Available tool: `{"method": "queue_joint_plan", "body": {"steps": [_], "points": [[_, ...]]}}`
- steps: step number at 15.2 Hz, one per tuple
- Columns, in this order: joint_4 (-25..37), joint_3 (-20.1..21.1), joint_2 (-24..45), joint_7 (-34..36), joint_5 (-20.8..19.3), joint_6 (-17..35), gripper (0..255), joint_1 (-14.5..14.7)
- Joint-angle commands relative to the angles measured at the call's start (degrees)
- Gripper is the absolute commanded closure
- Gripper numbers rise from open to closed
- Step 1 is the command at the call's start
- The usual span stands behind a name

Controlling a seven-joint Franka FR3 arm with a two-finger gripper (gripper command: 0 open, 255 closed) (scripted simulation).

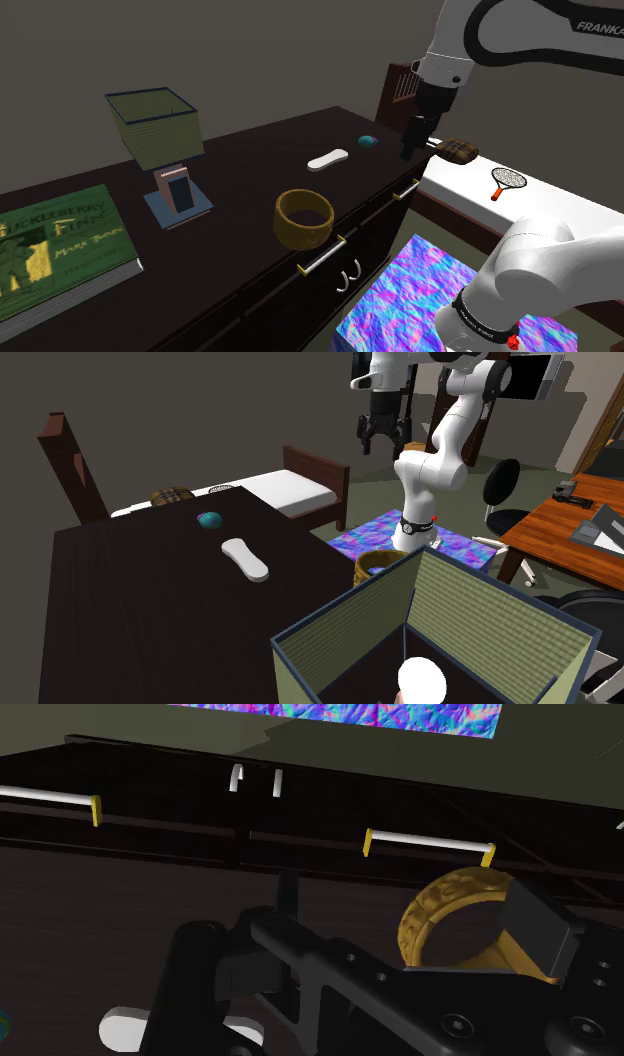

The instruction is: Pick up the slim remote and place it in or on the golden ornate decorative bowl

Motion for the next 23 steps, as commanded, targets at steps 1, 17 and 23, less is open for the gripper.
{"method": "queue_joint_plan", "body": {"steps": [1,17,23], "points": [[0.0,0.0,0.0,0.0,0.0,0.0,0,0.0],[4.7,-20.4,24.3,-46.1,-9.1,20.7,0,6.4],[12.7,-25.3,38.2,-64.0,-5.2,26.6,0,9.1]]}}
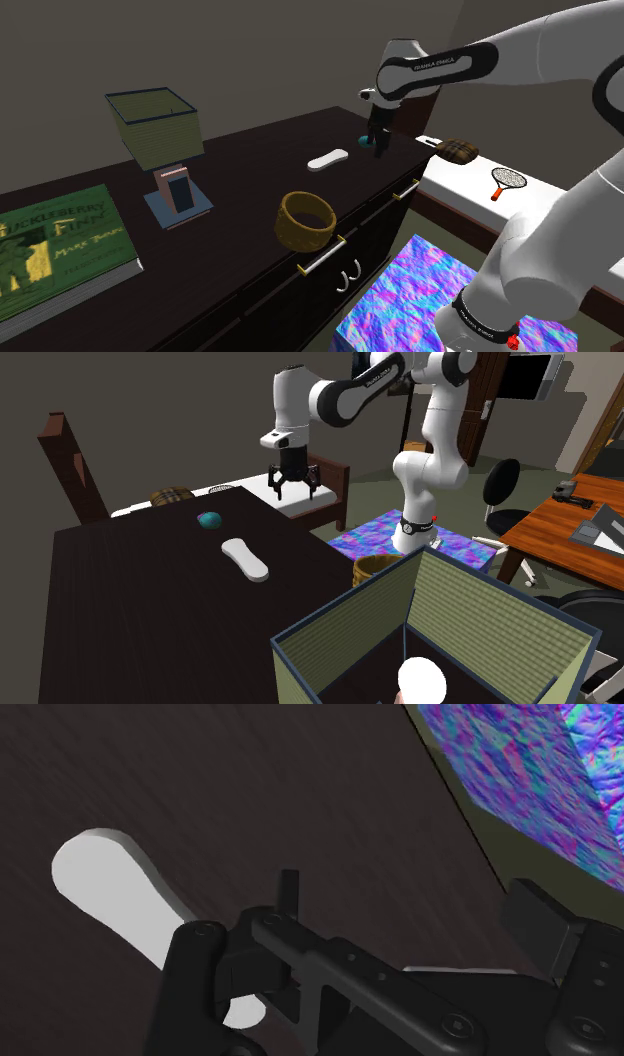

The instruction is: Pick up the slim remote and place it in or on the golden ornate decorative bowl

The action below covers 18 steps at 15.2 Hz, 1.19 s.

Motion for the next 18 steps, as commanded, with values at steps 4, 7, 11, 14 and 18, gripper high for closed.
{"method": "queue_joint_plan", "body": {"steps": [4,7,11,14,18], "points": [[8.2,-1.8,12.0,-15.2,5.4,3.1,0,0.8],[14.0,-1.2,19.2,-23.5,8.9,4.1,0,0.0],[22.4,1.0,28.3,-33.1,12.6,4.3,0,-1.9],[29.4,3.2,34.8,-39.2,14.4,4.0,0,-3.5],[31.2,4.1,37.6,-41.2,15.1,5.0,0,-4.1]]}}
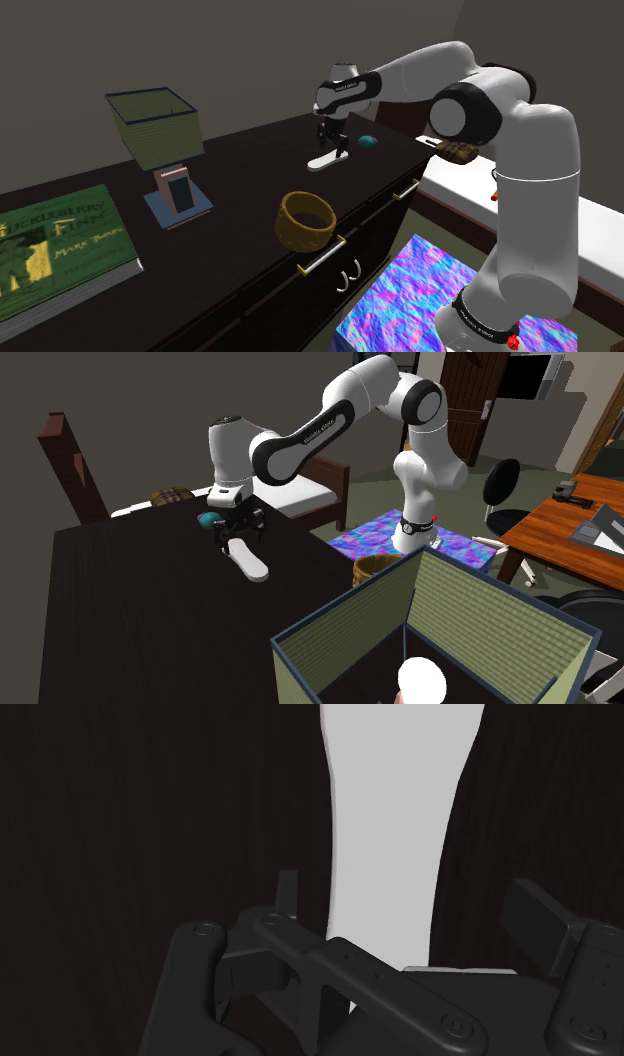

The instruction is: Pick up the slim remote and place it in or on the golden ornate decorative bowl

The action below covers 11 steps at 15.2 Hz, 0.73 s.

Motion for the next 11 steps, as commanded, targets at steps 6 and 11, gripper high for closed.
{"method": "queue_joint_plan", "body": {"steps": [6,11], "points": [[-1.8,0.6,2.2,-0.9,1.0,3.9,0,-0.3],[-1.8,0.6,2.2,-0.9,1.0,3.9,0,-0.3]]}}
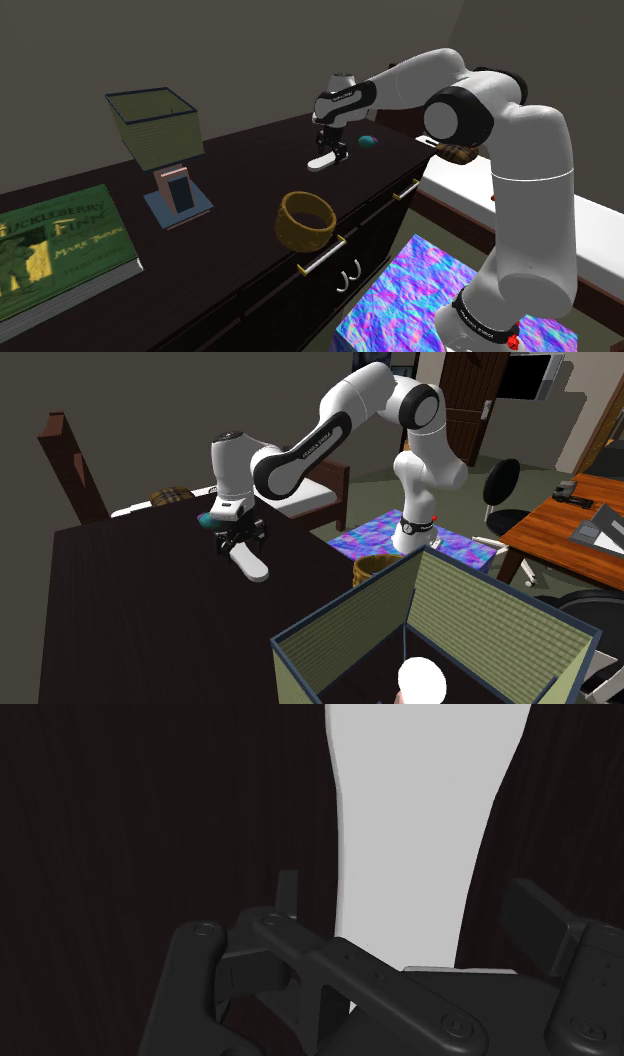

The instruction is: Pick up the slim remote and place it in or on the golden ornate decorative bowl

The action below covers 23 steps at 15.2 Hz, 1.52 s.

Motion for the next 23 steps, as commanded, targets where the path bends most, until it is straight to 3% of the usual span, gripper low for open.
{"method": "queue_joint_plan", "body": {"steps": [1,2,3,12,23], "points": [[0.0,0.0,0.0,0.0,0.0,0.0,0,0.0],[0.0,0.0,0.0,0.0,0.0,0.0,0,0.0],[0.0,0.0,0.0,0.0,0.0,0.0,255,0.0],[0.0,0.0,0.0,0.0,0.0,0.0,255,0.0],[3.7,-0.9,-3.3,1.0,-1.5,-6.8,255,0.4]]}}
